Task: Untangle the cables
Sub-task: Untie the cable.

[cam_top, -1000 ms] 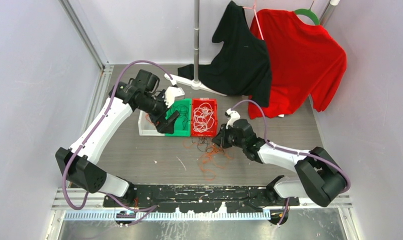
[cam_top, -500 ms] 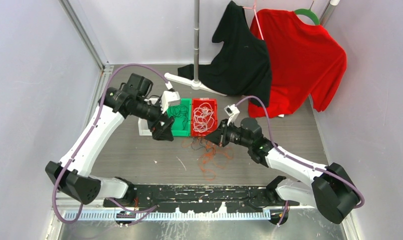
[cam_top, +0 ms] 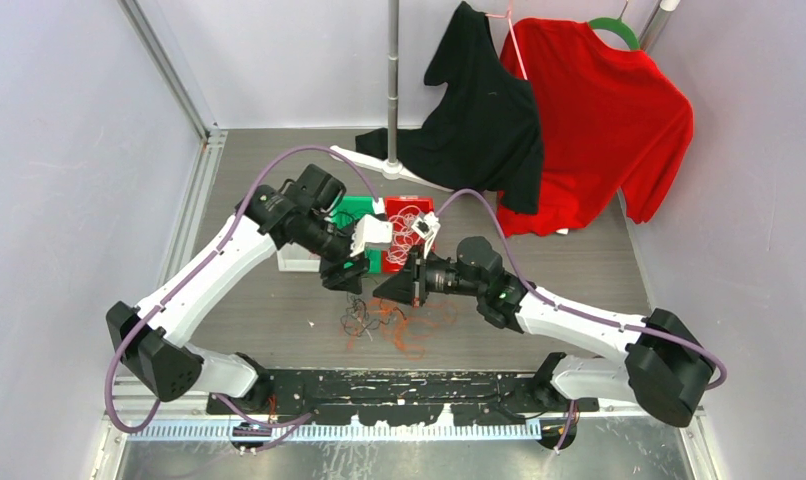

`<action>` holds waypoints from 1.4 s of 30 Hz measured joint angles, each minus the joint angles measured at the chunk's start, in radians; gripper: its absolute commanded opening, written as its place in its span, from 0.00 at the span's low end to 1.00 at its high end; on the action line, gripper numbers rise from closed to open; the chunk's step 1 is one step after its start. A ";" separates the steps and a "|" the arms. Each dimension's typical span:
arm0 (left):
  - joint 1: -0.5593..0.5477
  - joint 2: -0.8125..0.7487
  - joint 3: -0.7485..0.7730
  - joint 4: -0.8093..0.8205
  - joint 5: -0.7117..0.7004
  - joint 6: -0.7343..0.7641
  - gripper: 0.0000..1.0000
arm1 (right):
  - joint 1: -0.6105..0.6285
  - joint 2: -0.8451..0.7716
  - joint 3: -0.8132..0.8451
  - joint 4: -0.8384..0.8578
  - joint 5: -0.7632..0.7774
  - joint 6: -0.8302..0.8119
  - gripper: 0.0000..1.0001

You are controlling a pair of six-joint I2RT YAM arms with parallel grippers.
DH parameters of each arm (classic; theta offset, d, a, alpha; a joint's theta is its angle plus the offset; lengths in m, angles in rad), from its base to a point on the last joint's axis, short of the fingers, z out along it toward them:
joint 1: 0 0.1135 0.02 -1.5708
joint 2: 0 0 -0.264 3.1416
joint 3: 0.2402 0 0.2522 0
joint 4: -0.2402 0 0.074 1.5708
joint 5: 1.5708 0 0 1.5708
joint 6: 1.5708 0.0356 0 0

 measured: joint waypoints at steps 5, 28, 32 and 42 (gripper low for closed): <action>-0.001 0.002 -0.001 -0.008 0.005 0.028 0.34 | 0.004 0.022 0.000 0.022 -0.006 0.010 0.01; -0.018 -0.016 0.042 0.051 -0.102 -0.457 0.00 | 0.174 0.042 0.010 0.061 0.505 -0.146 0.39; -0.018 -0.018 0.091 0.016 -0.039 -0.481 0.00 | 0.227 0.058 0.010 0.092 0.661 -0.212 0.39; -0.018 -0.018 0.319 -0.157 0.174 -0.471 0.00 | 0.245 0.149 -0.064 0.257 0.844 -0.259 0.40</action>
